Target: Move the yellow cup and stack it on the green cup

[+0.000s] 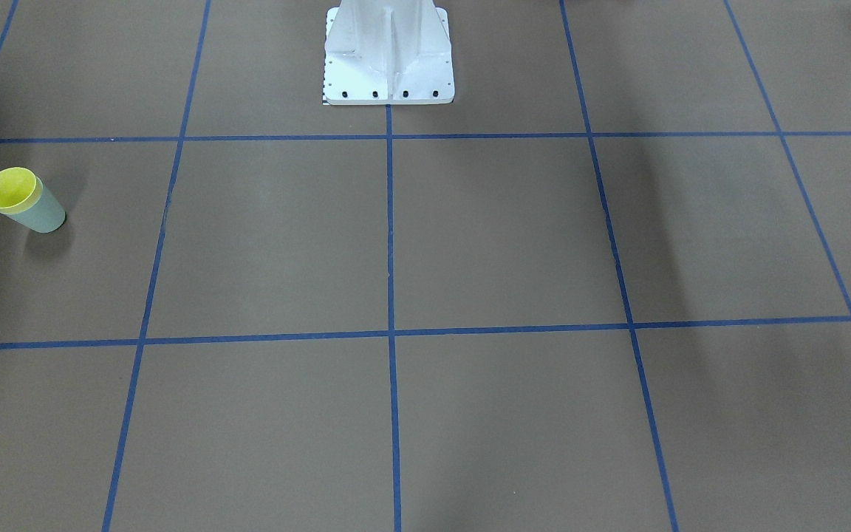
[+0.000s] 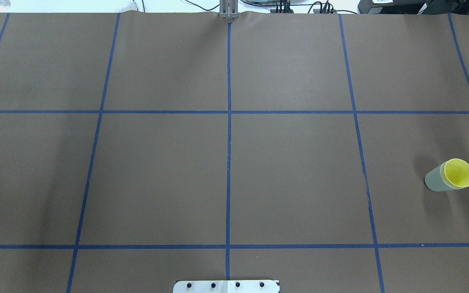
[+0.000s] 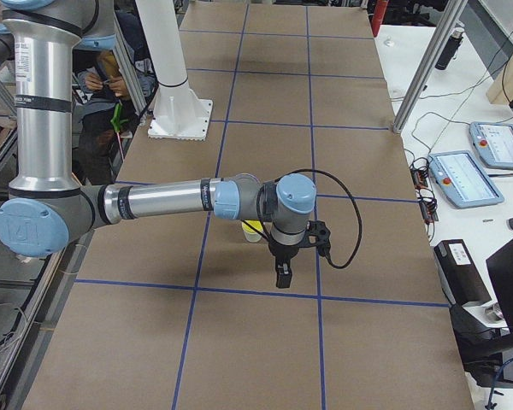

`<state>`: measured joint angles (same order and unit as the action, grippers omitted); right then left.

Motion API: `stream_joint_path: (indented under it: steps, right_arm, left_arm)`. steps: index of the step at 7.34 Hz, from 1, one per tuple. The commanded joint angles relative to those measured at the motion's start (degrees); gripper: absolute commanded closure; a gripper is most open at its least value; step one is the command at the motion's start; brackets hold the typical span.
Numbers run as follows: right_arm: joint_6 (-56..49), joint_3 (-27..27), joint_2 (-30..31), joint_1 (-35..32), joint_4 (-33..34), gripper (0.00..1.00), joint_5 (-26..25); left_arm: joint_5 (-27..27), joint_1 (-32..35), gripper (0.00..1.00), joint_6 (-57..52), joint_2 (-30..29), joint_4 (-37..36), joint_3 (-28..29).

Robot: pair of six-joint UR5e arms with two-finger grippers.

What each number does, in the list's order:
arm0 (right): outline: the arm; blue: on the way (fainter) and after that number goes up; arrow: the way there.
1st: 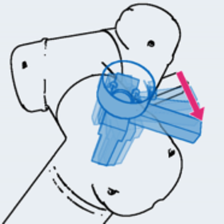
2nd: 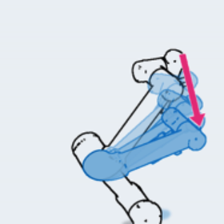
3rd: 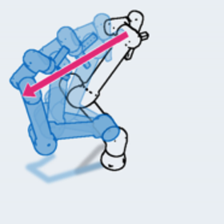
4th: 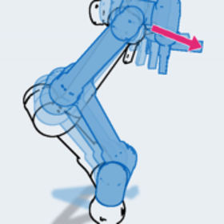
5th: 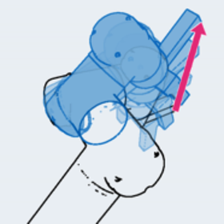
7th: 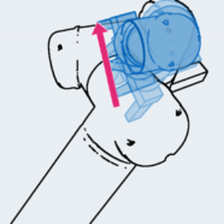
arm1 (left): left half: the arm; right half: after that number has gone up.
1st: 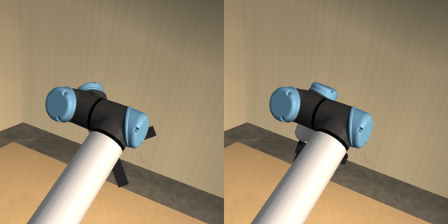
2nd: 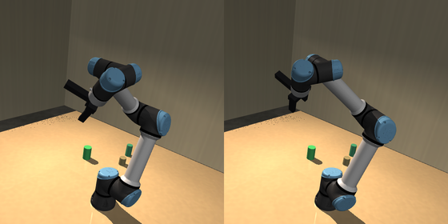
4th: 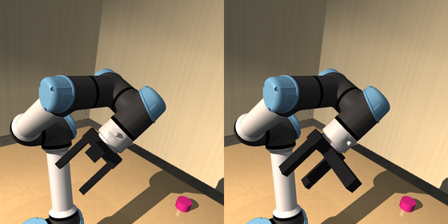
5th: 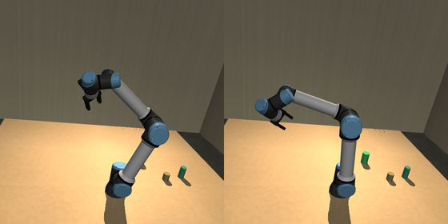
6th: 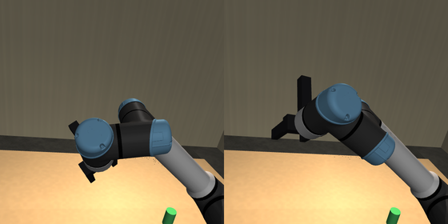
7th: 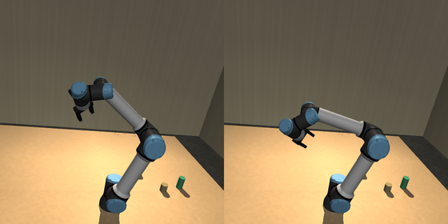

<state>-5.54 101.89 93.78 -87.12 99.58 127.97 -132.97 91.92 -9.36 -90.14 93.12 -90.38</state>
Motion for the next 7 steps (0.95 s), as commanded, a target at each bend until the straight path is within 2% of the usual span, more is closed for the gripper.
stream_joint_path:
  steps: [1, 7]
  right_arm:
    - [0.0, 0.0, 0.1, 0.0, 0.0, 0.00, 0.0]
    - [0.0, -0.4, 1.4, -0.1, 0.0, 0.00, 0.0]
  left_arm:
    - [0.0, -0.3, 0.00, -0.4, 0.3, -0.7, -1.3]
    - [-0.1, -0.5, 0.00, -0.7, 0.3, -0.7, -1.0]
